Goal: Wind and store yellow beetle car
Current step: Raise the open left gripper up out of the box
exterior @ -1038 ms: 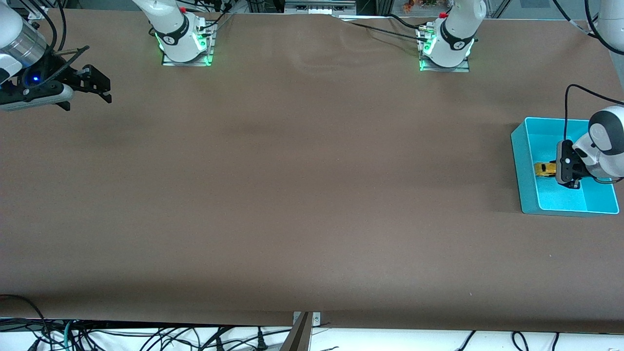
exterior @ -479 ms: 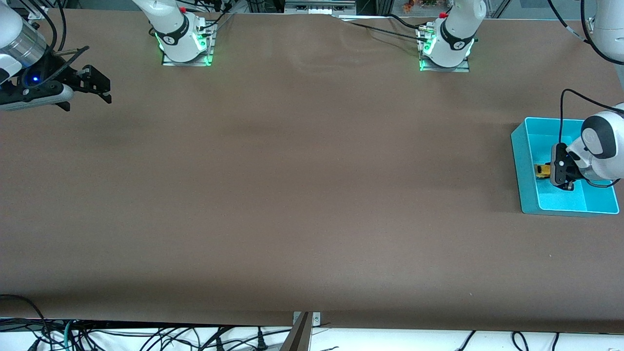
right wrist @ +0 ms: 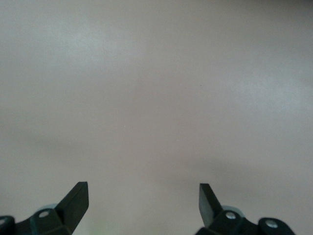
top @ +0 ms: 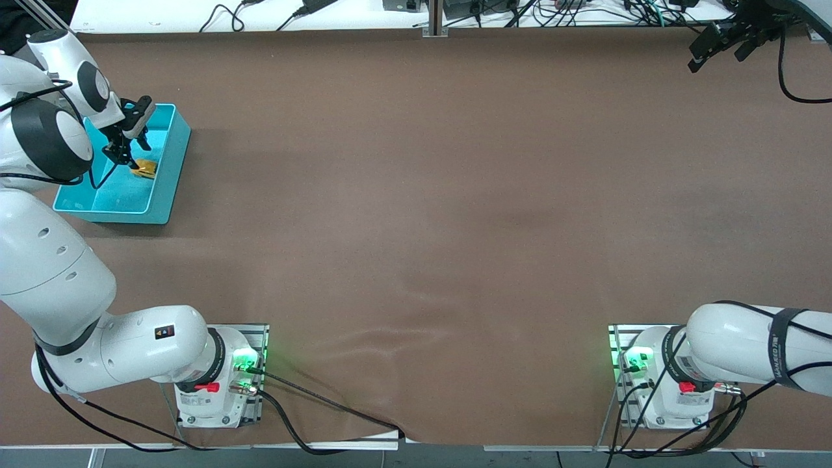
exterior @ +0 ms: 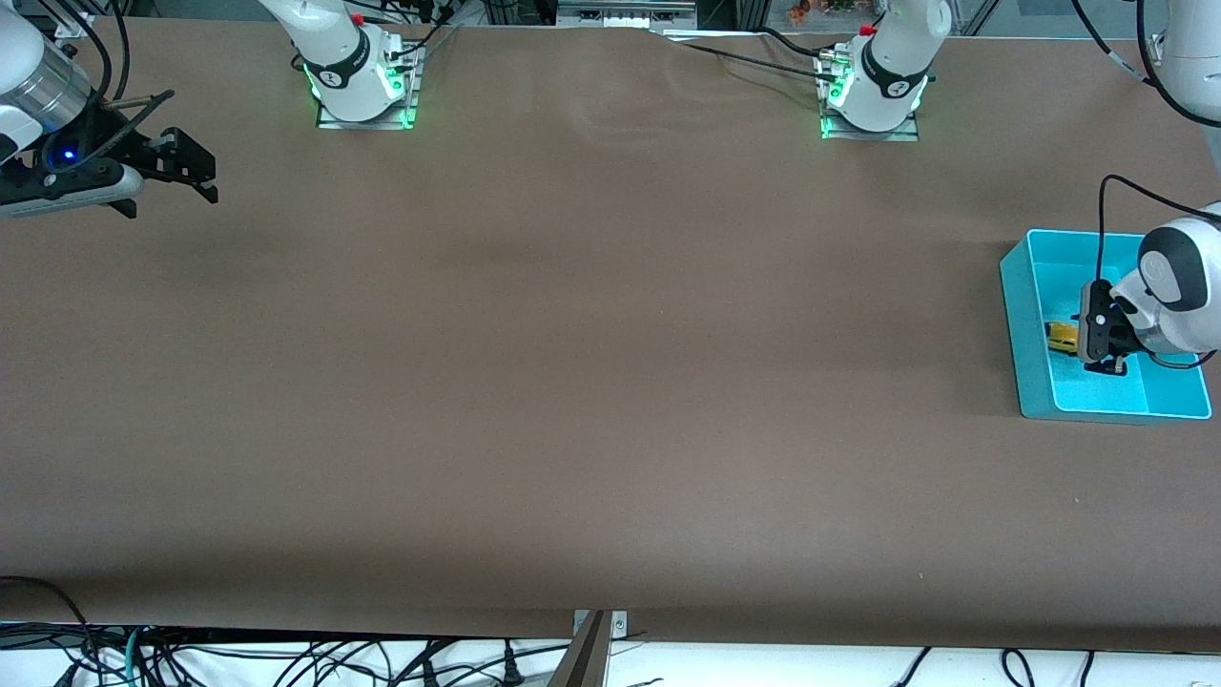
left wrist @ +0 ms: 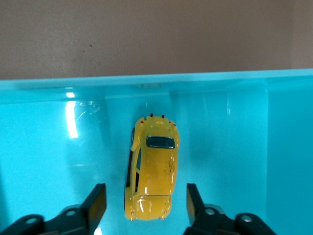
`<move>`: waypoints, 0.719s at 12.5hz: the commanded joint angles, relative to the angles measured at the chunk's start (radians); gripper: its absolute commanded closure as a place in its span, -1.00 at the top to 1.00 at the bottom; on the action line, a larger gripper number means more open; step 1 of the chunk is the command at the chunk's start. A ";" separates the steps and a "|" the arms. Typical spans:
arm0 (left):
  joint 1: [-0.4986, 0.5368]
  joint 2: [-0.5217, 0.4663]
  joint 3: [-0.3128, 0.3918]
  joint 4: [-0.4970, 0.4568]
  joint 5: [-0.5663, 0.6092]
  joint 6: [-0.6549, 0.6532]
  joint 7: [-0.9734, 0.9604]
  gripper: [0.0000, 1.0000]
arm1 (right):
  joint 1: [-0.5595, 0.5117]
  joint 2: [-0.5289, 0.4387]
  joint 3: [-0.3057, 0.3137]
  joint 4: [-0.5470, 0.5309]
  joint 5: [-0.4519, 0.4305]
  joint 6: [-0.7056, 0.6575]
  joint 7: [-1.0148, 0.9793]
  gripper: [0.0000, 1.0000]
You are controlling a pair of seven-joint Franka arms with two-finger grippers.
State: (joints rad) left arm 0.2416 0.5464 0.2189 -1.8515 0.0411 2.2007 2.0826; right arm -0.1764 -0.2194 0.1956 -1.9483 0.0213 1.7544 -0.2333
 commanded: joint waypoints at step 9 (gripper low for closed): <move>-0.103 -0.250 -0.015 0.204 -0.176 -0.432 -0.635 1.00 | 0.003 -0.017 -0.005 -0.006 0.009 0.013 0.009 1.00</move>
State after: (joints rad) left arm 0.1728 0.3229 0.2034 -1.6848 -0.0980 1.8225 1.6441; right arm -0.1765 -0.2195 0.1952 -1.9486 0.0213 1.7618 -0.2333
